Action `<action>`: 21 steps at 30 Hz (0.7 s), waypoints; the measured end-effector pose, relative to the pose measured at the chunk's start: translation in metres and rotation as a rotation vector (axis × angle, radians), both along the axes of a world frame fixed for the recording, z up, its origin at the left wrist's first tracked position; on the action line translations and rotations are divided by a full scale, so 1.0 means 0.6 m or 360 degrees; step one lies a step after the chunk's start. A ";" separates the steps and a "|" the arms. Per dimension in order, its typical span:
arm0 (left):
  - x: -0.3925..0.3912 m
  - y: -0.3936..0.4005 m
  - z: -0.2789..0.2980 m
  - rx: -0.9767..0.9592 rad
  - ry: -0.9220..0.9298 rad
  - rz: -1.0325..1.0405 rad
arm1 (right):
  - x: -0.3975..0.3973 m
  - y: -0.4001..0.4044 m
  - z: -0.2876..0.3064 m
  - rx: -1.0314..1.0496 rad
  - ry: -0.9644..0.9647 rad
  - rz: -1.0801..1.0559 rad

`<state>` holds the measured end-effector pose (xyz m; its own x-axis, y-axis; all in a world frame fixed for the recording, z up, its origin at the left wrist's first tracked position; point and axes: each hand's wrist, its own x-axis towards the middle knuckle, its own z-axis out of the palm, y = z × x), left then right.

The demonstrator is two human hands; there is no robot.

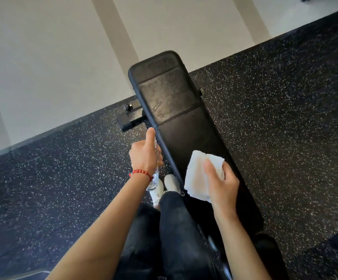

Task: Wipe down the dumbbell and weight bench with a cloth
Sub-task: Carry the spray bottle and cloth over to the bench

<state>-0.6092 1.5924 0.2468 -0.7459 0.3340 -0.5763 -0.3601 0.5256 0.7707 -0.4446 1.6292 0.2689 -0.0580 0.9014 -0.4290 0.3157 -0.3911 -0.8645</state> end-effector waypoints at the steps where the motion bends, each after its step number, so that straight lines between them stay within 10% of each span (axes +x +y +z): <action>1: -0.011 0.007 0.001 0.0000 -0.0014 0.0005 | -0.012 0.009 0.001 0.0011 0.0006 0.0007; 21: -0.271 0.079 0.042 0.0062 0.0054 0.0359 | -0.337 0.202 0.010 0.0092 0.0007 0.0496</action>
<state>-0.7719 1.6399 0.2717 -0.8228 0.1782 -0.5396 -0.4387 0.4043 0.8025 -0.6467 1.7507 0.2750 -0.3369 0.8629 -0.3767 0.4089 -0.2263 -0.8841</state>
